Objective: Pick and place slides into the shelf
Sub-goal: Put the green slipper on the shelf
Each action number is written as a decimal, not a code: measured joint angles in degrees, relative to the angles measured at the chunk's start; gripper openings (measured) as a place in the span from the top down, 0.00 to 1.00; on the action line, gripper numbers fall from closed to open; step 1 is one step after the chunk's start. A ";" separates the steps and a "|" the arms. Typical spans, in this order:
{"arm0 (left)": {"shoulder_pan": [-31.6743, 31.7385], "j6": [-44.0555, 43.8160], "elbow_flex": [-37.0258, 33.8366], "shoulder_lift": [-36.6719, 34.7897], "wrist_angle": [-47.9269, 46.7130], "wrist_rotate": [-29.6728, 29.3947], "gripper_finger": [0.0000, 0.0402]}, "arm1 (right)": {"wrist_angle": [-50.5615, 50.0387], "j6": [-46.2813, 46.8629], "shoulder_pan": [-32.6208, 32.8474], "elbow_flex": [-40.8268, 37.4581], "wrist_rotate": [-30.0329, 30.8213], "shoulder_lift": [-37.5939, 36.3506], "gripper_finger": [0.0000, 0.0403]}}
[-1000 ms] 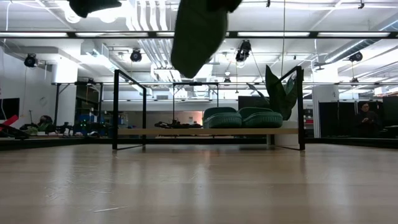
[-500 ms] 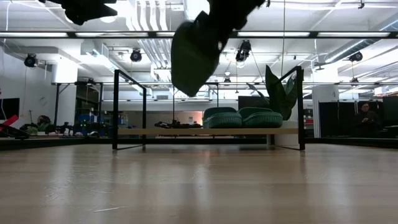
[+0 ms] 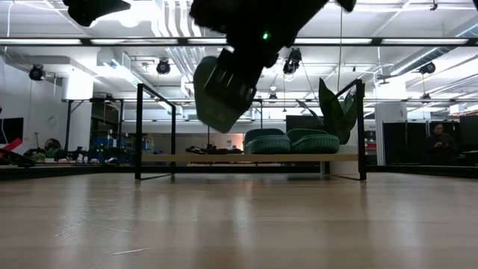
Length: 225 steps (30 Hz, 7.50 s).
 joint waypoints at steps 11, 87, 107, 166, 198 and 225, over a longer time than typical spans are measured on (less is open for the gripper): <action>0.00 0.00 -0.85 -0.41 -1.17 0.02 0.39 | -0.51 -2.67 -2.42 1.76 1.35 4.41 0.93; 0.00 -0.13 -0.92 0.90 -2.91 0.02 0.39 | -22.09 14.29 -5.70 7.37 -32.13 4.12 0.53; 0.00 -0.09 -0.92 0.90 -2.97 0.02 0.39 | -32.35 2.89 -5.79 13.07 -25.59 3.78 0.59; 0.00 -0.09 -1.03 1.27 -5.01 0.03 0.39 | -23.93 15.16 -11.72 8.08 -17.40 3.90 0.97; 0.00 -0.17 -1.03 1.27 -5.59 0.03 0.39 | -28.80 25.28 -9.00 8.19 -15.19 3.94 0.97; 0.00 -1.53 -1.03 1.25 -5.77 0.02 0.39 | -28.81 24.63 -8.91 10.24 -25.42 4.82 0.83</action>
